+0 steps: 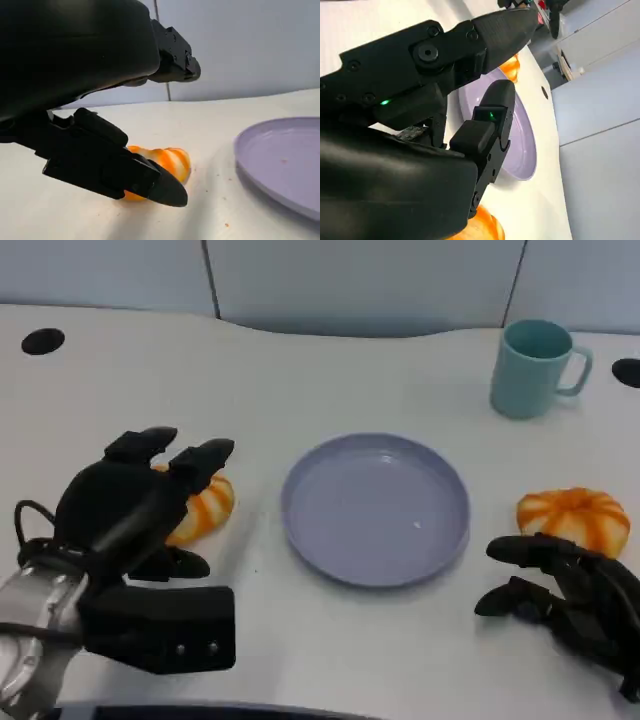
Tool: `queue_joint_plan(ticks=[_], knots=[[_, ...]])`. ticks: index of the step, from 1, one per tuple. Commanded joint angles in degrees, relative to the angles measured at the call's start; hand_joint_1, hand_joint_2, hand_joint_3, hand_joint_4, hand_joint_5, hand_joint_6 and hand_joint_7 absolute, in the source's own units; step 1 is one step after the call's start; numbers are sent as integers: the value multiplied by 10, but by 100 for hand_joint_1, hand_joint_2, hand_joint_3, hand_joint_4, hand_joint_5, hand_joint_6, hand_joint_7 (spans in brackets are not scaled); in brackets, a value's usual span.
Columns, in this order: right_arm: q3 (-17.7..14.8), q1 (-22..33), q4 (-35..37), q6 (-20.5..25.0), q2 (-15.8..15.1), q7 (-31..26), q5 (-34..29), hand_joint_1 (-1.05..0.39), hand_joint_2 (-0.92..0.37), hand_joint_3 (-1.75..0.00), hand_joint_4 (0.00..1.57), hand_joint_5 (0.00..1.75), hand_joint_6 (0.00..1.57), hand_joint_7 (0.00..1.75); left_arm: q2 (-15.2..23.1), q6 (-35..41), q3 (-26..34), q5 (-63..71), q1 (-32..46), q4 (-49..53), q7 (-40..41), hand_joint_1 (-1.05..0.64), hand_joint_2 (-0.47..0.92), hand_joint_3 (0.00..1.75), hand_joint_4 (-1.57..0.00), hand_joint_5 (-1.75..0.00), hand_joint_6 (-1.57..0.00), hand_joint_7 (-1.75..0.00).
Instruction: Grasp the bread from the table and place it into the plate.
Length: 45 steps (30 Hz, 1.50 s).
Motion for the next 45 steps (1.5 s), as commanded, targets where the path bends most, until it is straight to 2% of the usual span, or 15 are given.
queue_joint_plan(ticks=[1, 16, 19, 22, 36, 42, 45], knots=[[3, 16, 6, 8, -1, -10, -6, -40, -92, -3, 68, 108, 90, 43, 7, 41, -21, 20, -33, 20, 12, -77, 86, 0, -1, -2, -9, -1], [3, 15, 8, 4, -2, -6, -5, -40, -92, -4, 67, 107, 89, 44, 14, 110, -71, 38, -63, 25, -15, -75, 85, 0, 0, 0, -8, 0], [4, 17, 3, 2, -2, -7, -6, -41, -92, -4, 68, 107, 89, 44, -12, 131, -84, 22, -128, 114, -50, -73, 81, 0, -2, -1, -10, -1], [3, 19, 3, 5, -3, -5, -4, -40, -92, -5, 67, 107, 89, 44, -22, 145, -99, 18, -161, 162, -63, -73, 81, 0, -1, 0, -9, 0], [-3, 14, 30, -13, -13, 18, -5, -39, -92, -8, 65, 107, 86, 43, -44, 136, -131, -27, -240, 307, -52, -72, 79, 0, -4, -2, -15, -2], [-3, 13, 35, -17, -14, 20, -6, -40, -92, -9, 64, 106, 85, 44, -43, 130, -140, -41, -249, 323, -45, -72, 78, 0, -4, -3, -16, -2], [-8, 14, 41, -20, -12, 24, -1, -38, -92, -10, 64, 106, 85, 44, -64, 116, -146, -56, -288, 426, -44, -70, 76, 0, -7, -4, -19, -3]])
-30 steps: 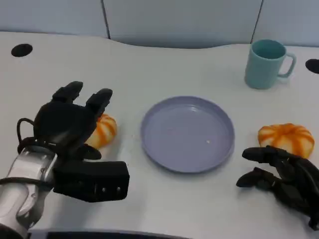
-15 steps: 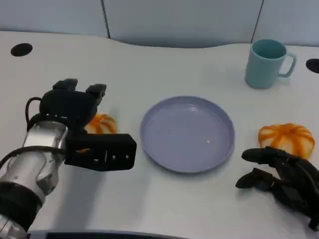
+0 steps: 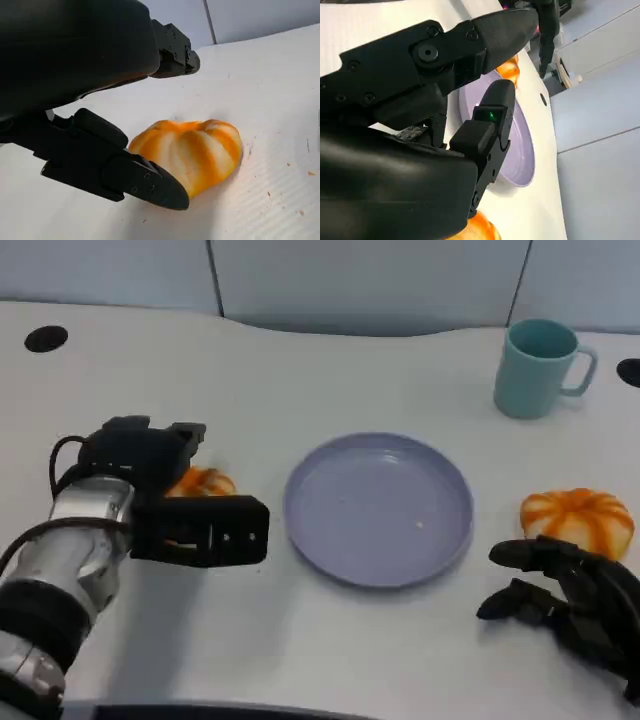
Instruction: Grasp the bread from the table and place it into the plate.
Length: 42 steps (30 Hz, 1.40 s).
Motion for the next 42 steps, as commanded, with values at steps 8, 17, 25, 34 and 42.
queue_joint_plan(ticks=[8, 17, 25, 34, 42], knots=[[-4, 16, 18, 6, -7, -2, -5, -37, -92, -9, 65, 109, 85, 44, -29, -39, -24, -30, -93, 196, 27, -70, 76, 0, -7, -5, -20, -2], [-5, 15, 16, 6, -5, -4, -3, -37, -92, -9, 64, 109, 86, 45, -45, -53, -36, -35, -109, 245, 40, -71, 76, 0, -4, -4, -18, 0], [-2, 14, 19, 9, -8, -9, -8, -38, -92, -8, 65, 108, 86, 45, -64, -63, -40, -47, -112, 272, 68, -67, 72, 0, -7, -6, -20, -1], [-3, 15, 14, 14, -7, -9, -6, -37, -92, -8, 65, 109, 86, 45, -72, -64, -51, -41, -120, 283, 70, -68, 72, 0, -6, -7, -21, -1], [-5, 14, 14, 15, -5, -6, -3, -38, -92, -6, 65, 109, 87, 45, -85, -55, -65, -39, -124, 294, 78, -64, 73, 0, -9, -10, -24, -2]])
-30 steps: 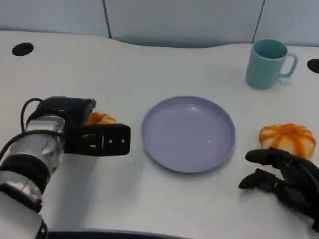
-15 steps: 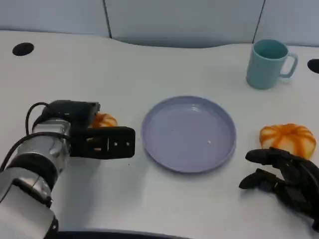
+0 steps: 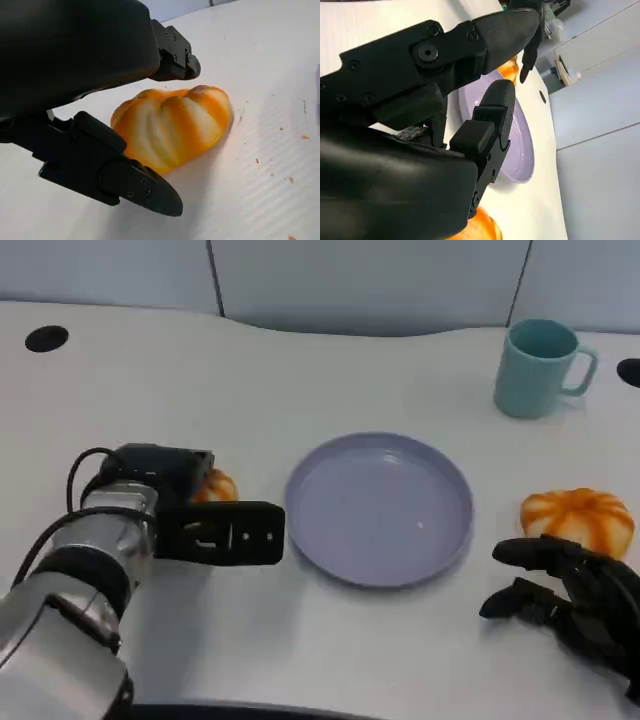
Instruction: Grasp the bread from the table and place it into the plate.
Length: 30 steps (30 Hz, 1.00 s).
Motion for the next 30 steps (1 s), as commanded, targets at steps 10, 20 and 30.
queue_joint_plan(ticks=[10, 20, 30], knots=[[1, 14, 22, -3, -5, -1, -7, -41, -92, -9, 63, 109, 85, 46, -1, 4, -17, 4, 3, 13, 44, -61, 66, 0, -16, -16, -30, -2], [0, 18, 15, 5, -5, 2, -3, -39, -92, -9, 64, 111, 85, 47, -8, 18, -31, 8, 4, 19, 27, -54, 69, 1, -19, -18, -35, -2], [0, 30, -3, 13, -4, 2, -1, -38, -92, -8, 63, 110, 84, 47, -13, 33, -38, 2, 19, 23, 20, -42, 69, 1, -38, -22, -43, -2]])
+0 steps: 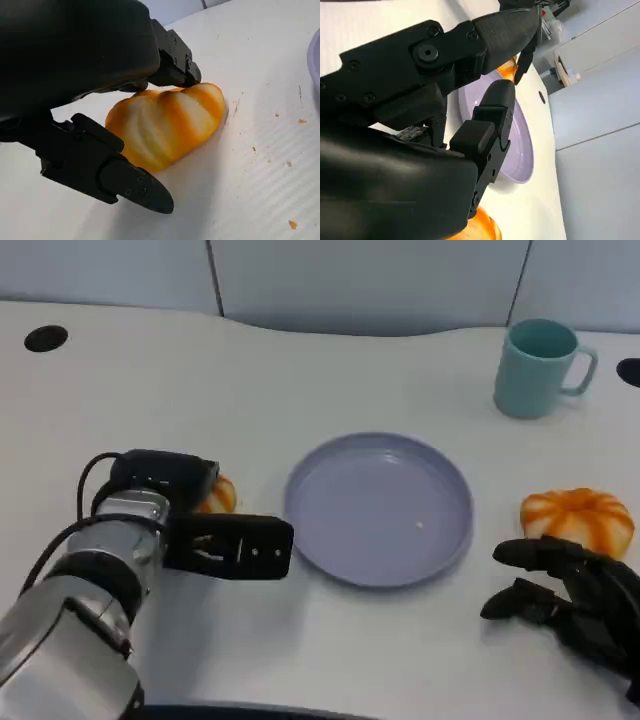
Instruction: Grasp the bread from the table and place it into the plate.
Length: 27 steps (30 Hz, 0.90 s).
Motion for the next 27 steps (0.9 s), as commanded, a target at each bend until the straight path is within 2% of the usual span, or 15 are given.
queue_joint_plan(ticks=[1, 3, 4, 5, 8, 9, 11, 14, 20, 24, 27], knots=[[0, 26, 3, 13, -5, -3, -2, -38, -92, -8, 63, 110, 84, 47, -2, 13, 0, 0, 20, 10, -6, -40, 70, 1, -43, -23, -45, -3], [0, 26, 4, 9, -5, -3, -3, -38, -92, -8, 63, 110, 83, 48, 1, 6, -2, 1, 24, 10, -2, -36, 72, 1, -51, -26, -47, -2], [0, 26, 6, 7, -5, -3, -3, -37, -92, -8, 64, 109, 84, 48, 4, 0, -2, 1, 26, 9, 1, -31, 76, 1, -53, -45, -48, -2], [-1, 26, 7, 6, -5, -4, -3, -37, -92, -7, 64, 109, 84, 48, 6, -4, -2, 2, 27, 9, 2, -28, 79, 1, -48, -68, -49, -1], [-2, 24, 12, 7, -5, -4, -2, -37, -92, -7, 66, 109, 85, 48, 14, -23, -7, 6, 31, 9, 13, -27, 85, 1, -55, -101, -62, -2], [-2, 25, 8, 7, -5, -3, -1, -37, -92, -6, 66, 109, 85, 47, 13, -22, -7, 6, 32, 10, 16, -27, 86, 1, -58, -102, -68, -4], [-2, 28, 2, 8, -4, -3, -1, -38, -92, -7, 65, 109, 85, 47, 10, -19, -6, 4, 33, 11, 18, -26, 88, 1, -73, -93, -86, -4], [-3, 28, 4, 6, -4, 4, 2, -37, -92, -8, 64, 109, 84, 47, 9, -17, -5, 3, 33, 12, 14, -24, 87, 0, -76, -81, -95, -2], [-2, 28, 5, 6, -5, 6, 4, -37, -92, -9, 63, 110, 84, 47, 9, -17, -5, 3, 33, 12, 13, -24, 87, 0, -78, -76, -97, -1], [-1, 33, 5, -6, -6, 9, 3, -39, -92, -9, 63, 110, 84, 47, 9, -18, -8, 6, 37, 13, 32, -36, 92, 10, -78, -76, -99, -2], [-2, 34, 1, 2, -5, 5, 5, -38, -92, -8, 64, 108, 85, 46, 12, -27, -1, 0, 39, 12, 39, -34, 92, 19, -80, -80, -98, -1]])
